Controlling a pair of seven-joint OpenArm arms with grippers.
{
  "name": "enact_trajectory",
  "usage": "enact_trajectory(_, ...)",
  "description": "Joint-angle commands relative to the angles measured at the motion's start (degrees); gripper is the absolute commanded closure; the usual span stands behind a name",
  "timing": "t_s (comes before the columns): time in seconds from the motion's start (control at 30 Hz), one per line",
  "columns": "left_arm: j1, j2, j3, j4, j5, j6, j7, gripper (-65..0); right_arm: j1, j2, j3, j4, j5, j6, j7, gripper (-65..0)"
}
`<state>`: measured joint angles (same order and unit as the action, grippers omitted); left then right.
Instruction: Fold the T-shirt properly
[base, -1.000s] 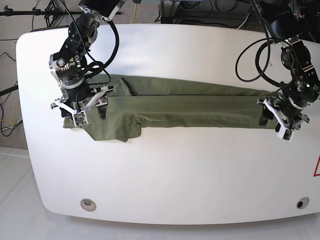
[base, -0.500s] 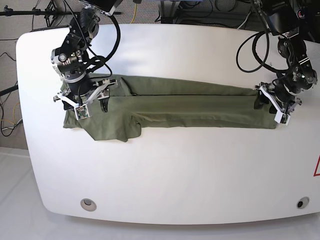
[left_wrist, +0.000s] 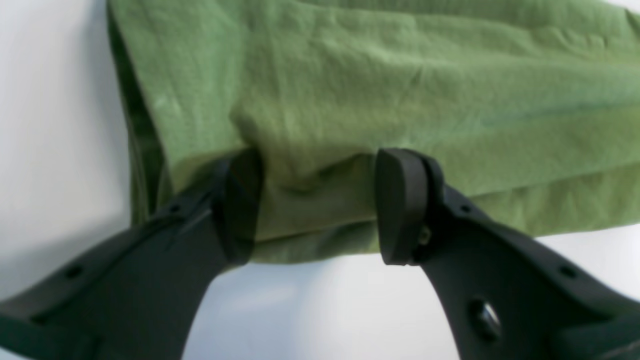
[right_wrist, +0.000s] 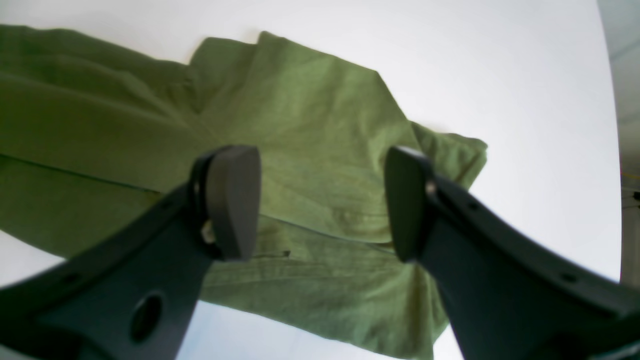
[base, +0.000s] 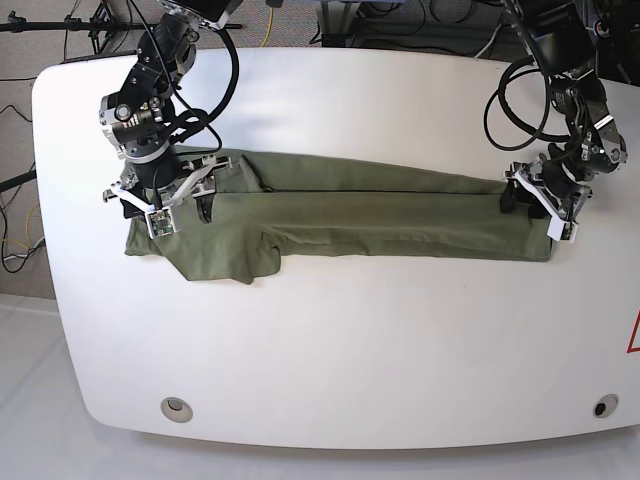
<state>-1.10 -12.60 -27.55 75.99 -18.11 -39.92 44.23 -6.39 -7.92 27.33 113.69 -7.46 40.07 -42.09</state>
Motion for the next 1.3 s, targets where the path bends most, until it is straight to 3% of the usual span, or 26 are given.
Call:
enact_trajectory(0.0,-0.23,-0.28,-0.32,2.72,-0.51,-0.08,1.80,-33.7,0.81,0.30,0.01,1.39,0.53,-0.07,1.30,-38.0)
enact_trajectory(0.27,1.04,-0.56,-0.16,11.00,-1.25,-0.08,4.41,-34.9,0.82,0.56,-0.32,0.39,0.44,-0.07,1.05,-38.1)
enact_trajectory(0.73,-0.33,-3.12,-0.47,6.60,-0.71,-0.08,2.53,-30.3,1.96,1.68,0.31,-5.59,0.57,-0.07,1.55,-37.8)
enact_trajectory(1.07,1.92,-2.04,-2.19,24.87,-0.11,-0.08,1.32,-32.7,1.62,0.16,-0.01,-1.94,0.37,-0.07,0.97,-37.8)
enact_trajectory(1.27,2.49,-1.21,-5.93,27.54,-0.33,-0.08,0.83,-32.9,1.50,0.03,0.76,-2.52,0.11,-0.07,0.81,-37.7)
